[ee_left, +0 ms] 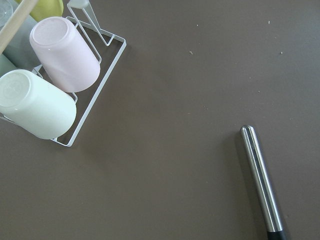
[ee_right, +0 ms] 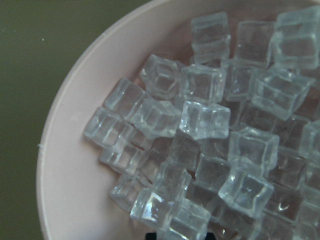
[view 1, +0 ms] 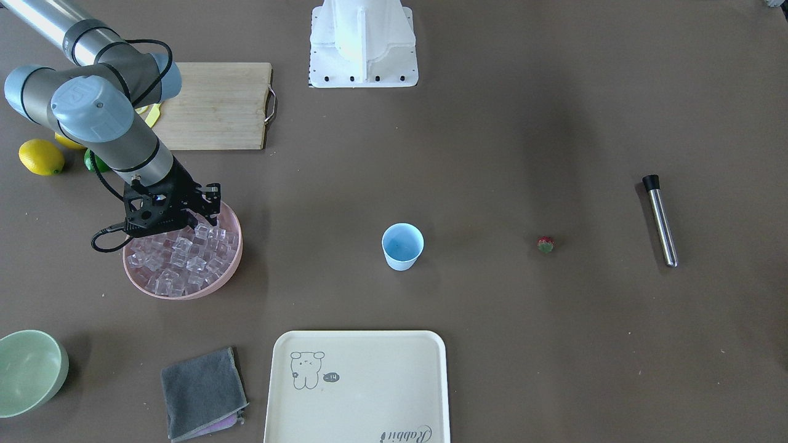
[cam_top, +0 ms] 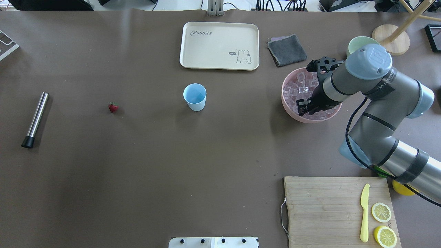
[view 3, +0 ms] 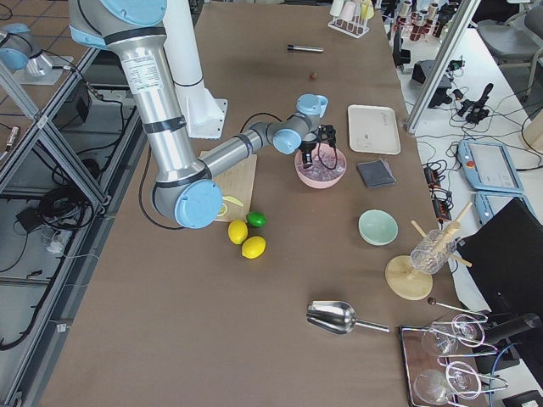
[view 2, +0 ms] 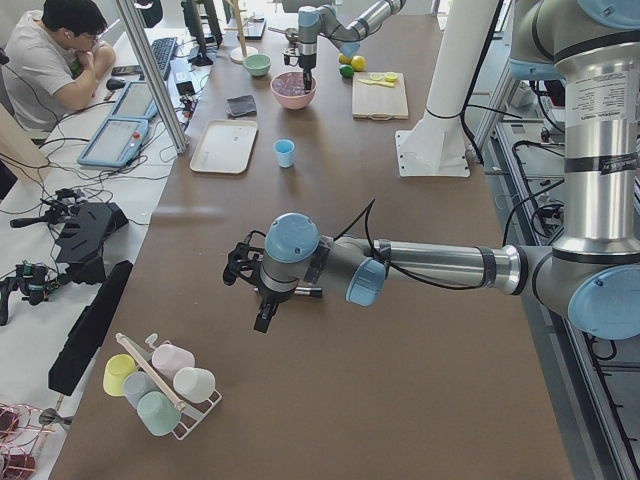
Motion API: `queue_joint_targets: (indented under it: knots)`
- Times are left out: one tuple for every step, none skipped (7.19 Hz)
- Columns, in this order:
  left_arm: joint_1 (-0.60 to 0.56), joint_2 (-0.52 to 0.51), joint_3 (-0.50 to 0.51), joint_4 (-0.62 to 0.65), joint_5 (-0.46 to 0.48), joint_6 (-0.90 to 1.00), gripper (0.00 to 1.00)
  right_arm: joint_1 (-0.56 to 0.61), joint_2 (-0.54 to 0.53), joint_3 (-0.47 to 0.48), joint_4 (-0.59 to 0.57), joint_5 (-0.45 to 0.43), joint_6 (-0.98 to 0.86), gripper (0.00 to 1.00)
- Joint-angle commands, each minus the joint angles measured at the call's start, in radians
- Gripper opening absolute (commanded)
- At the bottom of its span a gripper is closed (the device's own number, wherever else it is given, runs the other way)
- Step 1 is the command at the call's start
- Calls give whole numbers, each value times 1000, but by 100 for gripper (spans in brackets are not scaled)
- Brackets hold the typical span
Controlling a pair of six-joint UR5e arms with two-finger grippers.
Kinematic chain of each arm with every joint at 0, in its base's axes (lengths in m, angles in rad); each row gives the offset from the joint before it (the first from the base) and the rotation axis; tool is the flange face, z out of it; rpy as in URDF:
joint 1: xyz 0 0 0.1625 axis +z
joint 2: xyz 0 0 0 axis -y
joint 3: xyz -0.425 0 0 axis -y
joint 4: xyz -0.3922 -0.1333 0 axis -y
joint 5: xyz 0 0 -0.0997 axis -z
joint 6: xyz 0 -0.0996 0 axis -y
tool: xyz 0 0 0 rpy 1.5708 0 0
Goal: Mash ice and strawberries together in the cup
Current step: 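Close the right gripper on an ice cube in the pink bowl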
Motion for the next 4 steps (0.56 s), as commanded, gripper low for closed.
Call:
queue_joint_targets:
  knots:
    - [1,-5,2,3,0,0,98,3,0,0,-1,1,-1,41]
    - [1,-5,2,3,0,0,98,6,2,0,-3,2,-1,33]
    - [1,-4,2,3,0,0,98,6,2,3,-3,2,-1,28]
    - [1,2,0,-2,-2,0,98,6,0,5,-4,-2,-1,24]
